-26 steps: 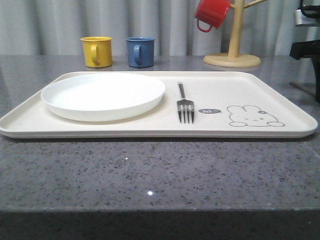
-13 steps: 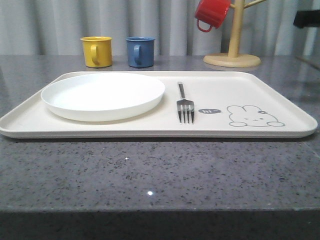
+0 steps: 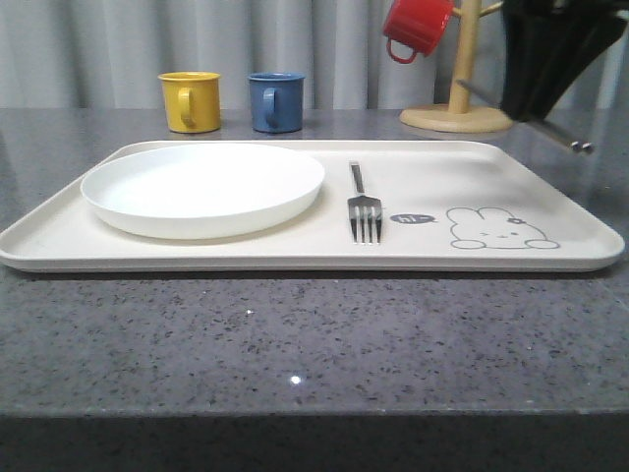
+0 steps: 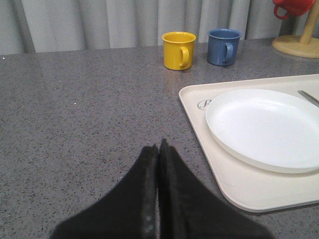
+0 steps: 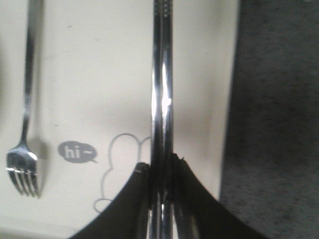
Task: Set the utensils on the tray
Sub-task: 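Lower the chopsticks onto the tray beside the fork and release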
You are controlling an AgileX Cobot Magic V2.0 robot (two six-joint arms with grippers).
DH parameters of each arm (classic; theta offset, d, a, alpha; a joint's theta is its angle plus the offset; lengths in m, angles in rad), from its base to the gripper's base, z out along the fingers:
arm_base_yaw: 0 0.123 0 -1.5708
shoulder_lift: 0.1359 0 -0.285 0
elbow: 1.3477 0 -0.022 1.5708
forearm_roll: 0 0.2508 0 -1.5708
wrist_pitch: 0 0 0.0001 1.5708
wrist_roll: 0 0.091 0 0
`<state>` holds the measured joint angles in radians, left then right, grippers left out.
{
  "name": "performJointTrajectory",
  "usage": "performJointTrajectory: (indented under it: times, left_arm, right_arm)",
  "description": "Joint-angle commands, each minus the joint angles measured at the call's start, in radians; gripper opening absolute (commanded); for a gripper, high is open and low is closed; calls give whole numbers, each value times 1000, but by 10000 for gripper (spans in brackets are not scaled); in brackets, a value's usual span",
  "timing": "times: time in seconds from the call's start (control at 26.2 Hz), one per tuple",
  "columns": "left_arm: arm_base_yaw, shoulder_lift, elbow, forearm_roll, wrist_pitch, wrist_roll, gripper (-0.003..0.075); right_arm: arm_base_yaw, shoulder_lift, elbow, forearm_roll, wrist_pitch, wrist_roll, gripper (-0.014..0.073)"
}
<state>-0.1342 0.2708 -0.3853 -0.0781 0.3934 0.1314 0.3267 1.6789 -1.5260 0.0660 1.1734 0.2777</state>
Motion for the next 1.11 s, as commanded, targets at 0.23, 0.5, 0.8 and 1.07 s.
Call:
performJointTrajectory:
  times: [0.23,0.5,0.8,1.07]
  left_arm:
    - [2,7,-30,-10,-83,-8,-18]
    - [2,7,-30,-10,-83,-8,-18]
    - [2,7,-30,-10,-83,-8,-18]
    - [2,7,-30,-10,-83,-8,-18]
  right_arm:
    - [65,82,-33,18,-94,141,58]
    - [65,119,-33,22,-97,164,103]
    - [63,85,-36,-14,-79,162,379]
    - [-50,-25,-36,-92,-35,9,381]
